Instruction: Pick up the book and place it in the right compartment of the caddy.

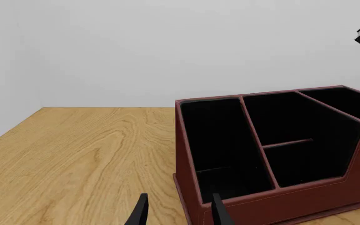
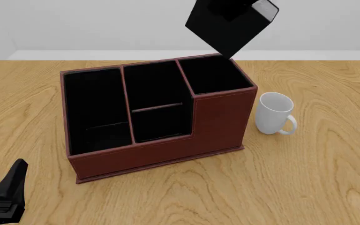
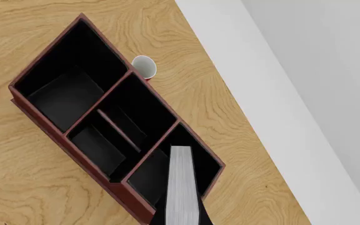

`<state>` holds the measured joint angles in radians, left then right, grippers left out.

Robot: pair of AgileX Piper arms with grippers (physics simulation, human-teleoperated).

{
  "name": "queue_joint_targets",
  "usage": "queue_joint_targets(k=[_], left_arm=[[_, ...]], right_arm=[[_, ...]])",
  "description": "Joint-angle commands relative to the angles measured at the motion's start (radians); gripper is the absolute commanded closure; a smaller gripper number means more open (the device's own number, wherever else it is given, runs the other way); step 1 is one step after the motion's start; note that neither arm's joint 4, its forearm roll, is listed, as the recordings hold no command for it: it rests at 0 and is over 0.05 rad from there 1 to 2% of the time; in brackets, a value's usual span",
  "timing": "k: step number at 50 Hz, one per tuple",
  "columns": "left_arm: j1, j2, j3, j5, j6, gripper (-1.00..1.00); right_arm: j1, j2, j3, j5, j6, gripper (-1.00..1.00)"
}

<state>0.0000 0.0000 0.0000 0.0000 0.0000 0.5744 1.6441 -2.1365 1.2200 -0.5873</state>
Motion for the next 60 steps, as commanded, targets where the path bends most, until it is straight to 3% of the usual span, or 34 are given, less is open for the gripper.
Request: queue_joint_targets(k=[1, 26, 60], left_arm=[[0.000, 0.000, 0.000, 0.000, 0.000, -1.00], [0.000, 0.000, 0.000, 0.000, 0.000, -1.00], [0.000, 0.000, 0.000, 0.000, 0.000, -1.00]], right_arm=[[-0.004, 0.031, -0.030, 0.000, 0.045, 1.00], [-0.011, 0.093, -0.028, -0.004, 0.116, 1.00], [-0.042, 0.016, 0.267, -0.158, 0.172, 1.00]])
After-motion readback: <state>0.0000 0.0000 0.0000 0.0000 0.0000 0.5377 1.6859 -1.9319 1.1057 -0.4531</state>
